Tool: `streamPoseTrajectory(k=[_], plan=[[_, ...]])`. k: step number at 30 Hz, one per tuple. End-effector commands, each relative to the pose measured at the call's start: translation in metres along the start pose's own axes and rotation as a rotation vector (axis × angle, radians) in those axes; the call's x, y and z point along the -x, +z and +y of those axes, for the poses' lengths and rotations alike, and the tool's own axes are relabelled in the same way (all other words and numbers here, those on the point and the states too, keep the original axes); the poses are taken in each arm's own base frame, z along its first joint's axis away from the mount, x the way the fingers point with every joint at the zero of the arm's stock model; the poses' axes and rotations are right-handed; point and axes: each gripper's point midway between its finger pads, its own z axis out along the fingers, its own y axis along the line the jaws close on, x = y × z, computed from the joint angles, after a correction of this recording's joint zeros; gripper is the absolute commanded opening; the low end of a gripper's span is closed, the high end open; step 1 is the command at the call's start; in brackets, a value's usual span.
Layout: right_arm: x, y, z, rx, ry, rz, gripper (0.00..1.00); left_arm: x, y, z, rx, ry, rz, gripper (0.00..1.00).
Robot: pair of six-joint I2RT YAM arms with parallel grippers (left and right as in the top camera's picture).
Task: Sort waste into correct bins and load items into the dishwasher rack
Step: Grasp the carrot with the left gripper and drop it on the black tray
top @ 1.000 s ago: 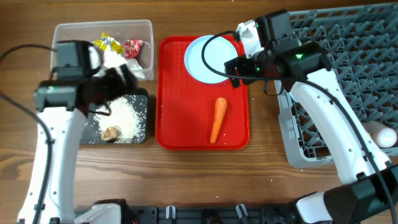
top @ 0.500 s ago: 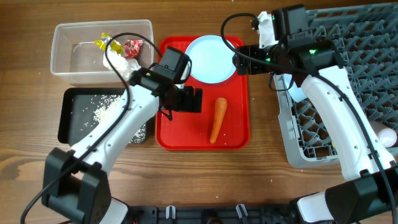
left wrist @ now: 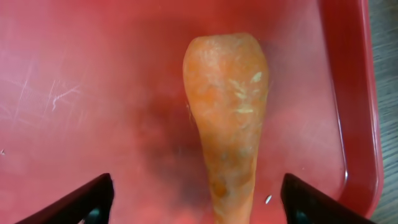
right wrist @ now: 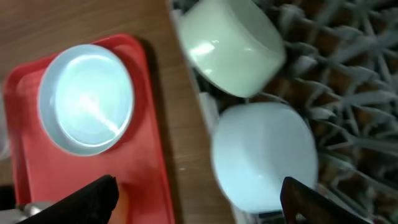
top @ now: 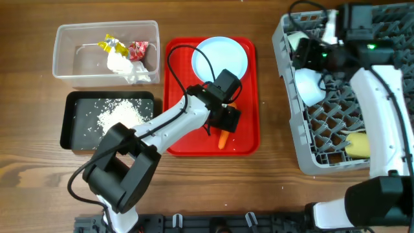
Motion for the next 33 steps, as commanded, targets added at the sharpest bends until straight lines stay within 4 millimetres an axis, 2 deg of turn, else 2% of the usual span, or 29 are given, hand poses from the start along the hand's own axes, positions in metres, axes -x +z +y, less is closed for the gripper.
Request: streamPoseTrajectory(k=[1, 4, 8, 11, 12, 14, 15, 16, 19, 23, 24, 26, 27, 28, 29, 31, 33], plan=[[0.002, -0.003, -0.027, -0.041, 0.071, 0.004, 0.86, 0.010, 0.003, -0.005, -0.014, 0.043, -0.041, 0.82], [0.003, -0.005, -0.041, -0.060, 0.093, 0.008, 0.87, 0.012, 0.007, -0.001, 0.014, 0.130, -0.049, 0.83], [0.003, -0.005, -0.042, -0.061, 0.096, 0.006, 0.87, -0.004, 0.032, 0.007, 0.037, 0.251, 0.033, 0.81], [0.003, -0.005, -0.043, -0.062, 0.093, 0.007, 0.87, -0.011, 0.042, 0.010, 0.045, 0.270, 0.066, 0.79], [0.003, -0.005, -0.042, -0.061, 0.092, 0.007, 0.87, -0.010, 0.042, 0.010, 0.045, 0.270, 0.065, 0.73], [0.003, -0.005, -0.043, -0.062, 0.092, 0.007, 0.87, -0.012, 0.042, 0.011, 0.050, 0.269, 0.072, 0.54], [0.003, -0.005, -0.042, -0.061, 0.093, 0.007, 0.87, -0.013, 0.041, 0.012, 0.052, 0.269, 0.078, 0.40], [0.003, -0.005, -0.042, -0.061, 0.093, 0.007, 0.87, -0.014, 0.039, 0.012, 0.052, 0.268, 0.081, 0.33], [0.003, -0.005, -0.043, -0.061, 0.093, 0.008, 0.87, -0.014, 0.031, 0.012, 0.052, 0.265, 0.080, 0.30], [0.001, -0.005, -0.043, -0.063, 0.093, 0.014, 0.87, -0.003, 0.004, 0.011, 0.070, 0.251, 0.040, 0.29], [0.001, -0.005, -0.043, -0.063, 0.093, 0.015, 0.87, 0.002, -0.007, 0.016, 0.107, 0.230, 0.021, 0.29], [0.001, -0.005, -0.043, -0.063, 0.092, 0.015, 0.88, 0.015, -0.043, 0.033, 0.224, 0.179, -0.028, 0.29], [0.001, -0.005, -0.043, -0.063, 0.085, 0.015, 0.88, 0.016, -0.053, 0.038, 0.250, 0.154, -0.039, 0.29], [0.001, -0.005, -0.043, -0.063, 0.081, 0.016, 0.87, 0.017, -0.076, 0.055, 0.295, 0.084, -0.056, 0.29], [0.001, -0.005, -0.043, -0.063, 0.081, 0.016, 0.87, 0.015, -0.086, 0.064, 0.303, 0.042, -0.054, 0.29], [0.001, -0.005, -0.043, -0.063, 0.081, 0.017, 0.88, 0.004, -0.101, 0.093, 0.333, -0.085, -0.023, 0.28], [0.001, -0.005, -0.043, -0.063, 0.078, 0.016, 0.88, -0.018, -0.110, 0.140, 0.389, -0.265, 0.071, 0.28]])
